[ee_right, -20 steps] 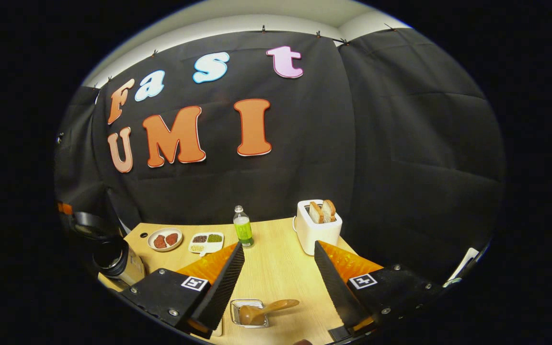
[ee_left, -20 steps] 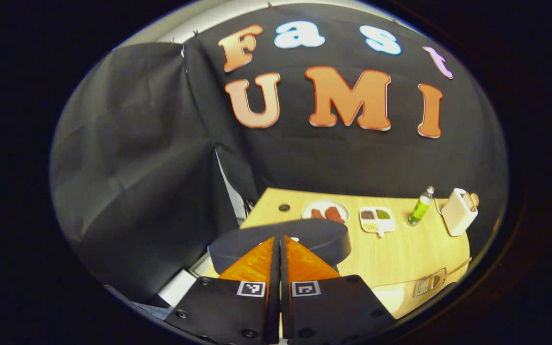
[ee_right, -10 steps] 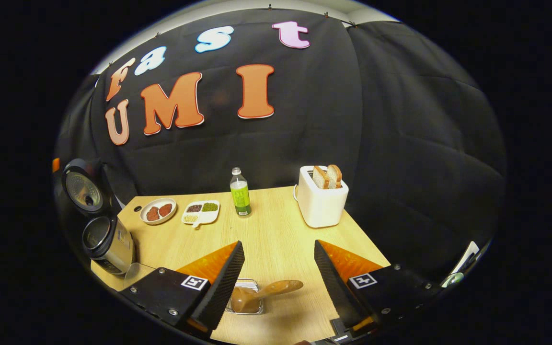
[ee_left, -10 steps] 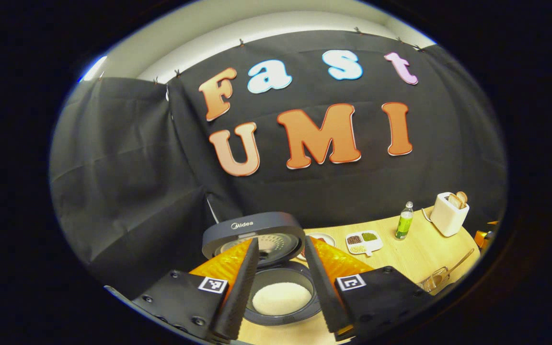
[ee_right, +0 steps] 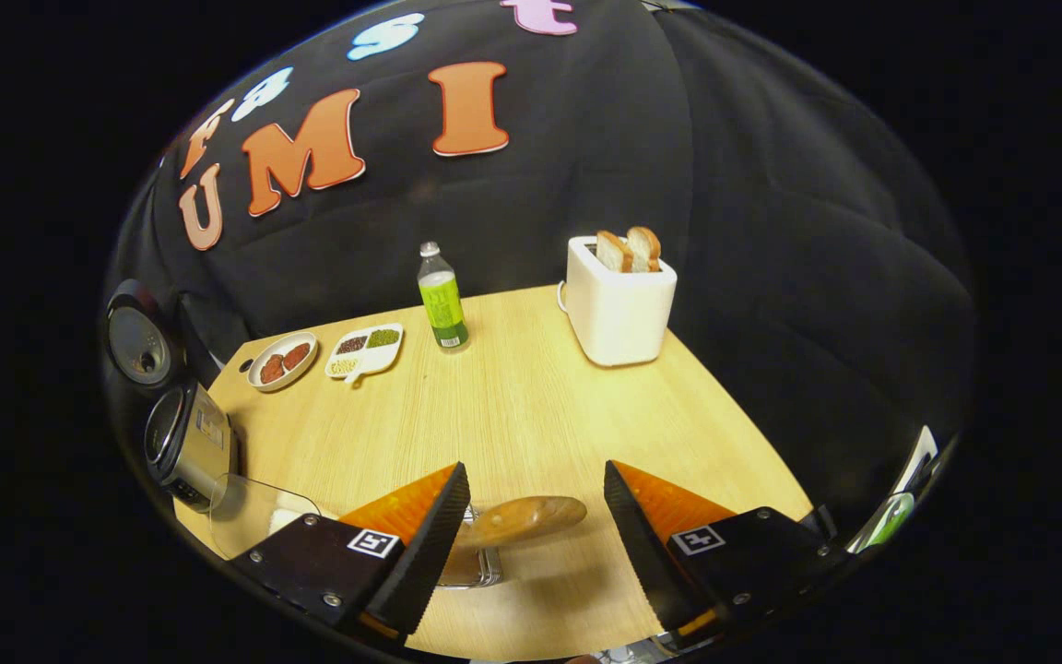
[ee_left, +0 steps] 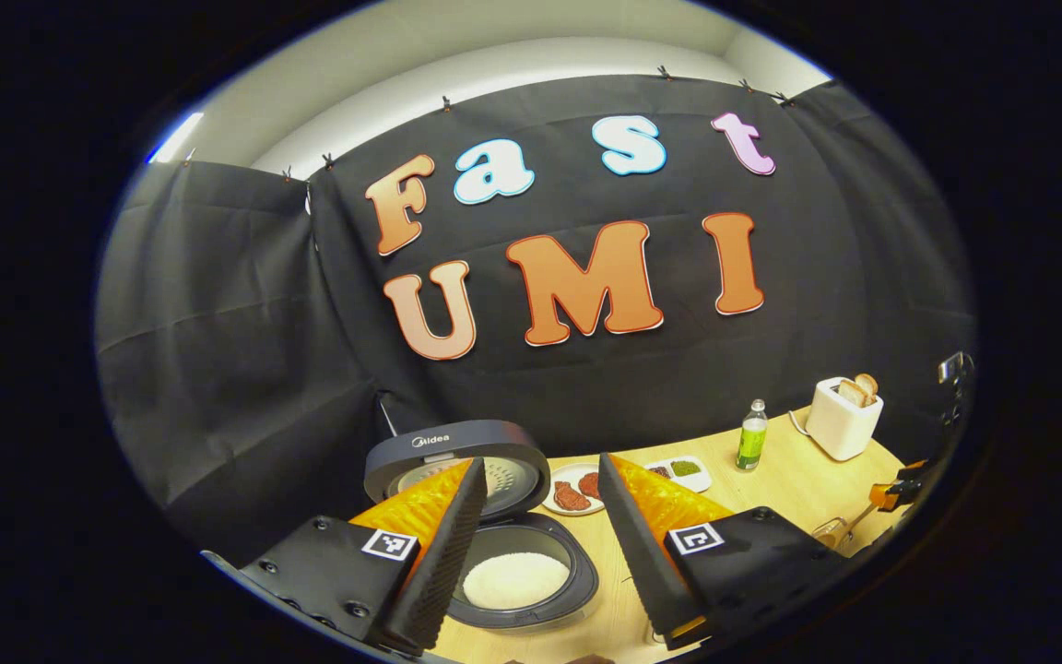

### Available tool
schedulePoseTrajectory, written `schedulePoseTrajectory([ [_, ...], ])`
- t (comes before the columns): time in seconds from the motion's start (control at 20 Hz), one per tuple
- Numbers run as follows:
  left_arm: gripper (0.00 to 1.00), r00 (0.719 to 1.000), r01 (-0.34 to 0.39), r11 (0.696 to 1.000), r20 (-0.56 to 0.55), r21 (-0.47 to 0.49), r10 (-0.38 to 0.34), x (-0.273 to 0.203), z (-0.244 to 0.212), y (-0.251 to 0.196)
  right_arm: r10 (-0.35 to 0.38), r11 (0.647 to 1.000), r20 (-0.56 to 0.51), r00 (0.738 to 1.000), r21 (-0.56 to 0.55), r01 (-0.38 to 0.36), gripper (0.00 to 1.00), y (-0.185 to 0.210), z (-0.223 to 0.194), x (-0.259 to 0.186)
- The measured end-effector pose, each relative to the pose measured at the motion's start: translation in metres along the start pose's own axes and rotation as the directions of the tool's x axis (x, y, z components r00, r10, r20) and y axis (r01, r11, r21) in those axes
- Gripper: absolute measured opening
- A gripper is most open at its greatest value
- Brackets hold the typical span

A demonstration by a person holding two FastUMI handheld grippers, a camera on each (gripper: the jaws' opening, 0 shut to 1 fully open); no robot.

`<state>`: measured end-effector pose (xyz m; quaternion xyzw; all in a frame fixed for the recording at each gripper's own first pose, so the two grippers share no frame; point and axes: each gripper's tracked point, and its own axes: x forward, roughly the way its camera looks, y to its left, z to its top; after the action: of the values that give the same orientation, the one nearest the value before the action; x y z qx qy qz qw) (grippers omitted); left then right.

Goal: Close the left gripper, press the button to open the rice cooker; take a wooden spoon from the chopstick holder with the right hand, scoop a spoonful of rice and pour it into the rice cooker, then put the wooden spoon back into the chopstick holder.

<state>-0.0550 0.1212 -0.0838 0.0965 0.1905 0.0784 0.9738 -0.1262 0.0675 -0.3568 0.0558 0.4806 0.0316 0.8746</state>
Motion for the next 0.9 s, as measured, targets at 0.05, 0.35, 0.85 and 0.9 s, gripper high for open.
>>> schedulePoseTrajectory([
  [0.05, 0.84, 1.0, -0.008, 1.0, -0.004, -0.002, 0.008, -0.001, -0.001, 0.003, 0.009, 1.0, -0.023, 1.0, 0.028, -0.008, 0.91, 0.002, -0.007, 0.005],
  [0.35, 0.89, 1.0, 0.025, 0.997, 0.007, -0.075, -0.025, -0.005, -0.001, -0.009, 0.139, 0.966, -0.072, 0.988, 0.229, -0.119, 0.8, 0.037, -0.033, 0.019],
  [0.85, 0.87, 0.999, 0.045, 0.994, 0.019, -0.099, -0.044, -0.008, -0.003, -0.015, 0.138, 0.956, -0.099, 0.986, 0.273, -0.106, 0.23, 0.057, -0.041, 0.037],
  [0.9, 0.92, 0.999, 0.043, 0.994, 0.016, -0.1, -0.042, -0.008, -0.006, -0.015, 0.142, 0.955, -0.099, 0.985, 0.277, -0.109, 0.19, 0.057, -0.041, 0.037],
])
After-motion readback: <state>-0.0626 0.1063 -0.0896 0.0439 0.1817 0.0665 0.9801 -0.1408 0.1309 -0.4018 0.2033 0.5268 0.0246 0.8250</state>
